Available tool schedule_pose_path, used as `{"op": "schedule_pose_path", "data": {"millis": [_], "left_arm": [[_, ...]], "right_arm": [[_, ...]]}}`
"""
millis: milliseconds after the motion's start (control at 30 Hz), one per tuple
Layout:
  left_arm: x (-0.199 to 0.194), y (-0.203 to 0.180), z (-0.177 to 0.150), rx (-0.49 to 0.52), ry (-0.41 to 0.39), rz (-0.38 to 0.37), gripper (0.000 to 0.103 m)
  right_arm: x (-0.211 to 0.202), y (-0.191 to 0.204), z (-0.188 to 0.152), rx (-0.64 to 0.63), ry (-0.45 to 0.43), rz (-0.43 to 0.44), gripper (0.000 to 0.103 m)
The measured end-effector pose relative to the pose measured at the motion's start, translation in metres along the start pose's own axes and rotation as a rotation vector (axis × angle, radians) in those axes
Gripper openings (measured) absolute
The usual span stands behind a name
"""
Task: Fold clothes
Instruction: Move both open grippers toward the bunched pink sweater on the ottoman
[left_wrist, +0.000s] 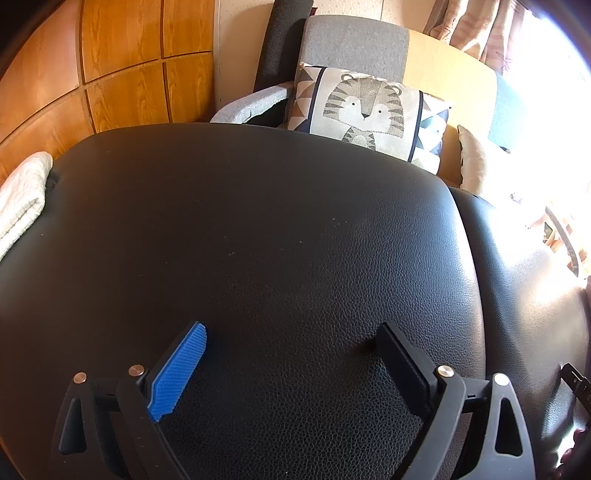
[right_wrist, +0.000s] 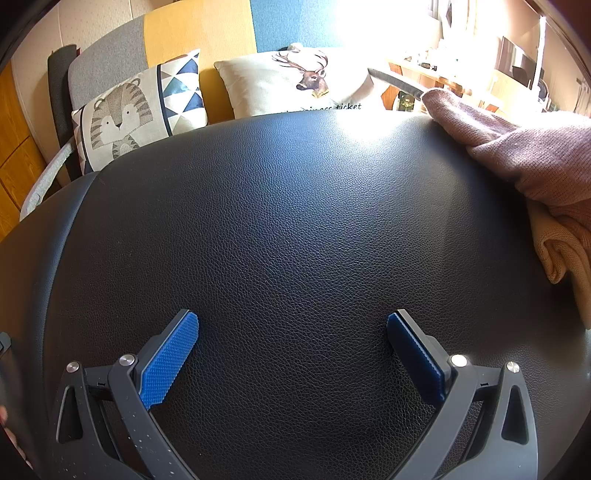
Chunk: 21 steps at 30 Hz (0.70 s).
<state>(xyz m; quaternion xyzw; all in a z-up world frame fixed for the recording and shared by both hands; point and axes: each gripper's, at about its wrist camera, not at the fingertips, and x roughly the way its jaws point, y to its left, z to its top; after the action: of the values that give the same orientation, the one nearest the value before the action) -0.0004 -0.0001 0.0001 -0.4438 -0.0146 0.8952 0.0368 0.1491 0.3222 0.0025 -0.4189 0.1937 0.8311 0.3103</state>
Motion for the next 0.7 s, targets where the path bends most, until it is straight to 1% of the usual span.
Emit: {"op": "schedule_pose_path", "data": {"millis": [167,400,433,567,633,700], "left_arm": [[0.001,0.001,0.003,0.013,0.007,0.015,0.102],[0.003,0.002,0.007,0.027,0.016,0.03,0.103],[0.003,0.002,0.007,0.027,0.016,0.03,0.103],[0.004,0.003,0.007,0.027,0.018,0.03,0.103],[0.005,0.004,0.007,0.028,0.019,0.03,0.103],[0.005,0.005,0.007,0.028,0.019,0.03,0.103]], "right_arm": [[-0.003,-0.008,0.004,0.026,0.003,0.018,0.103],[-0.008,-0.02,0.009,0.062,0.006,0.042,0.103],[-0.012,-0.023,0.009,0.072,-0.003,0.044,0.103],[-0.052,-0.048,0.016,0.111,-0.12,0.027,0.103],[-0.067,-0.058,0.019,0.121,-0.159,0.023,0.103],[-0.078,-0.066,0.021,0.131,-0.179,0.022,0.103]]}}
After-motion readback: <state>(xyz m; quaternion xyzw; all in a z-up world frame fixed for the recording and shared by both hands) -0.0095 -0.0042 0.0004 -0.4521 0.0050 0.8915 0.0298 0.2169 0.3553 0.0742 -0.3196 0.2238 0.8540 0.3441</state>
